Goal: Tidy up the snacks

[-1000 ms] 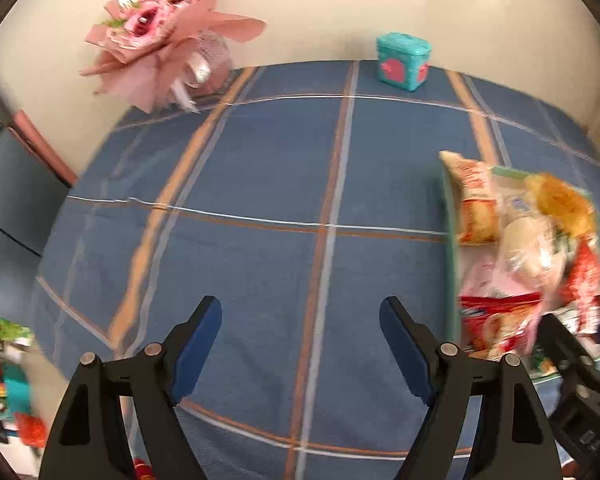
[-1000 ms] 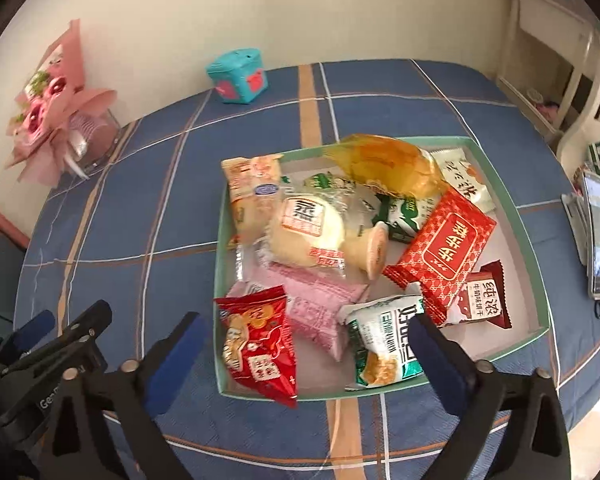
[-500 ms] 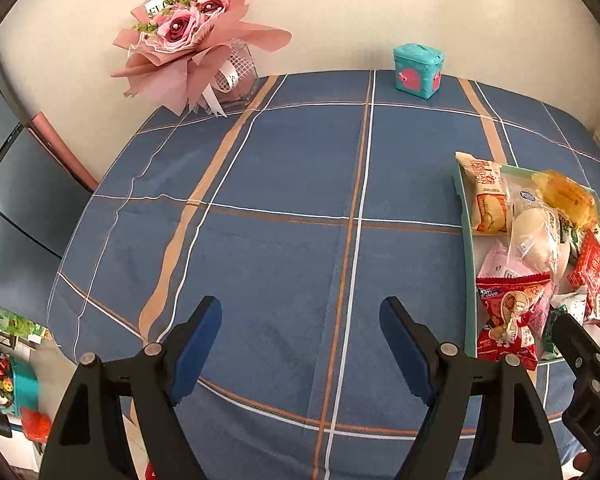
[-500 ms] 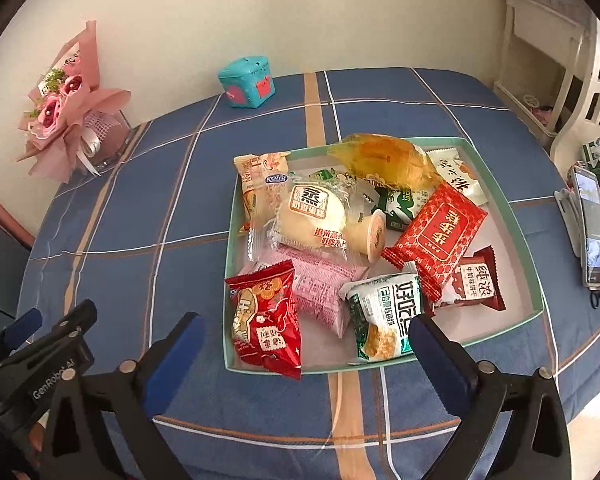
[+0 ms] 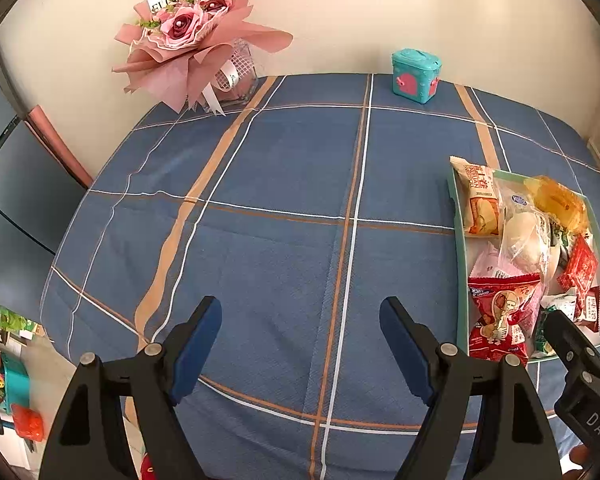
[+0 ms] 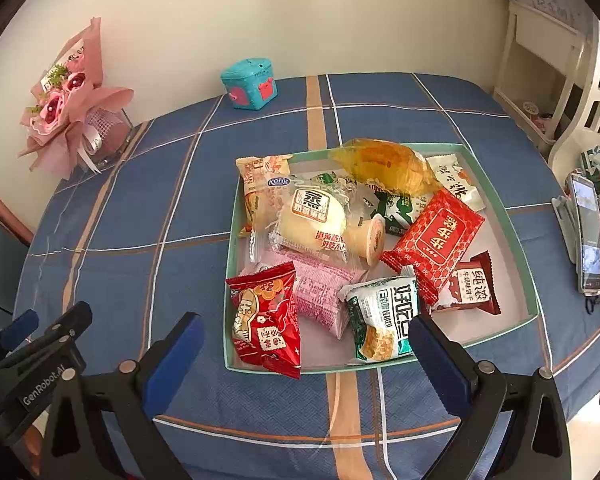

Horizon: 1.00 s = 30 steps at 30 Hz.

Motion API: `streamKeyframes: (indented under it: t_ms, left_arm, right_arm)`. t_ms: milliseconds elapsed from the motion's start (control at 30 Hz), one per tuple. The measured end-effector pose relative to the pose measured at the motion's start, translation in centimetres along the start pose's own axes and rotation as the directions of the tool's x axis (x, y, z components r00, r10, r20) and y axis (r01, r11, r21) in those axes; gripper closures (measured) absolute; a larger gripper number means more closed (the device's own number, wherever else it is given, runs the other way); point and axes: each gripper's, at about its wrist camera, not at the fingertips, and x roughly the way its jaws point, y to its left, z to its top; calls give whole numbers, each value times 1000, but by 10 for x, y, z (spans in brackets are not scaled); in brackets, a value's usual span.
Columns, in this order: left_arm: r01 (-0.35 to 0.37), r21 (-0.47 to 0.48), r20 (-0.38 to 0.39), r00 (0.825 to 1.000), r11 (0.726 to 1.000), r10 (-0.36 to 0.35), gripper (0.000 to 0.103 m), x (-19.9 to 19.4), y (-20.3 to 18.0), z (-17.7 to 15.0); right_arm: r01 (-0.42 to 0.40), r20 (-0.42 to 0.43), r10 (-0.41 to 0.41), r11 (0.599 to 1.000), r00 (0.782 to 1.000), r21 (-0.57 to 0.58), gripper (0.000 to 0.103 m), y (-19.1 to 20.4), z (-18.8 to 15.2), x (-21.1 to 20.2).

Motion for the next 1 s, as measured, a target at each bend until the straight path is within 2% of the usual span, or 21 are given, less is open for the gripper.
streamKeyframes:
  t_ms: [367,1000]
  left_arm:
    - [25,-14,-9,1000,1000,-26,21,0,1,2]
    - [26,-29,-12,1000,999,-27,21,1,5,4]
  right_arm:
    - [3,1,-3,1000,1000,-13,0,3,1,0]
    - [10,0,-10,1000,1000,-30,0,6,2,0]
